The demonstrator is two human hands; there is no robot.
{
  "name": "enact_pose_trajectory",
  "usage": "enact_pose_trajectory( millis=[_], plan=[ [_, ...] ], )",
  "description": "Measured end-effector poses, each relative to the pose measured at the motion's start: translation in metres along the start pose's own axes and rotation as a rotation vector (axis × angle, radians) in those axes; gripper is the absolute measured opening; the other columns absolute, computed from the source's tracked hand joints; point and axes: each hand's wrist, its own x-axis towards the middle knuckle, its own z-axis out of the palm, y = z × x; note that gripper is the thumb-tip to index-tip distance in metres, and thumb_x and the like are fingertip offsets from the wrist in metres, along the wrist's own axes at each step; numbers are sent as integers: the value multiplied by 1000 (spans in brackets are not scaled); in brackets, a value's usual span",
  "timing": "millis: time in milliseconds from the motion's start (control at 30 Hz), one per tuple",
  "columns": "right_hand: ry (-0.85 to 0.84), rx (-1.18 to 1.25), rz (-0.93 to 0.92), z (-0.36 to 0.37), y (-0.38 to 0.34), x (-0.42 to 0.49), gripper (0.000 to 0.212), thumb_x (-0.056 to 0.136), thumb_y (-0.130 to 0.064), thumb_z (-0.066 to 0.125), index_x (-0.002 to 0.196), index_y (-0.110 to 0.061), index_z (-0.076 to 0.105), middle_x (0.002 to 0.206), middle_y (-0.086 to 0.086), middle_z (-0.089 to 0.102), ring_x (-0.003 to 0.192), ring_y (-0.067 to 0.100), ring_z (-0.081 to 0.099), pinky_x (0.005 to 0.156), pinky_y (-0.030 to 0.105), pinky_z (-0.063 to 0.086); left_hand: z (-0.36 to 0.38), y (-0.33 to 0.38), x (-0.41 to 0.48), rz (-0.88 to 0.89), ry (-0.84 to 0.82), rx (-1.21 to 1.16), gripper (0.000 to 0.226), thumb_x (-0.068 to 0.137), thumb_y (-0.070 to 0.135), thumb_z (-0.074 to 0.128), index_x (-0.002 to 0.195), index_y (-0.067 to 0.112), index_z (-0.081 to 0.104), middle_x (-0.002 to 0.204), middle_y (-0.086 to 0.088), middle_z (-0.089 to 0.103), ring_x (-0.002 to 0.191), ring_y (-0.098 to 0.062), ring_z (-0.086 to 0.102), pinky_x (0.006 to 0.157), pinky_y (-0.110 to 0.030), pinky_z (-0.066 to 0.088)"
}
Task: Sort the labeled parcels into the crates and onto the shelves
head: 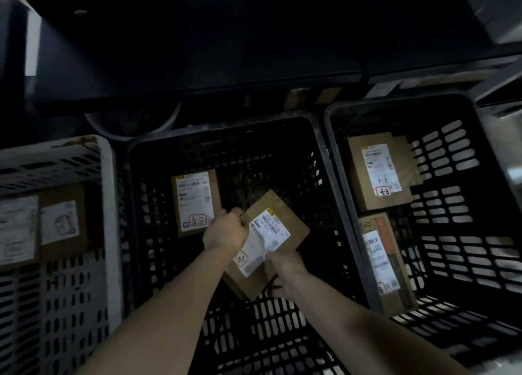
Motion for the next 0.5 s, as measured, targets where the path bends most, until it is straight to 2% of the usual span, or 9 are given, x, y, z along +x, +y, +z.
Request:
enact_pose_trajectory(
  millis=[100,133,167,267,367,433,500],
  plan=[
    [15,71,-25,12,32,36,68,64,-36,65,125,-8,55,116,13,63,103,32,63,84,47,57,4,0,-3,45,-74,15,34,94,20,41,125,21,53,117,-14,55,104,-33,56,77,-36,50],
    [18,152,-11,15,42,50,69,63,-34,67,126,-8,54,113,14,64,101,32,63,86,50,56,6,2,-4,62,-91,-1,36,93,17,41,128,22,51,120,-14,53,106,-33,55,81,-37,50],
    [50,250,11,18,51,63,69,65,-32,70,126,-9,51,111,13,64,100,32,63,87,52,55,8,5,-5,79,-102,-16,40,93,14,40,130,23,50,123,-13,52,108,-32,54,84,-37,49],
    [77,438,19,23,42,21,60,76,-20,74,128,-10,47,114,12,62,104,32,60,93,51,51,13,16,-5,132,-99,-33,48,90,9,40,134,27,48,127,-7,55,113,-27,54,92,-31,41],
    [151,440,-25,24,37,12,53,81,-13,72,126,-2,45,117,14,59,109,31,58,96,44,50,17,18,8,143,-110,-40,54,86,6,41,135,29,47,130,-7,56,116,-26,53,105,-41,36],
    [180,419,-40,27,37,16,53,84,-13,69,126,4,42,118,16,58,110,32,58,95,41,50,16,18,15,132,-147,-58,54,89,5,41,138,28,46,131,-9,56,116,-27,53,100,-36,41],
    [205,421,-53,28,38,22,56,86,-14,68,129,6,38,123,18,57,112,32,57,95,37,49,15,17,22,126,-169,-91,52,91,4,42,138,26,45,129,-10,56,113,-28,55,89,-29,46]
  ],
)
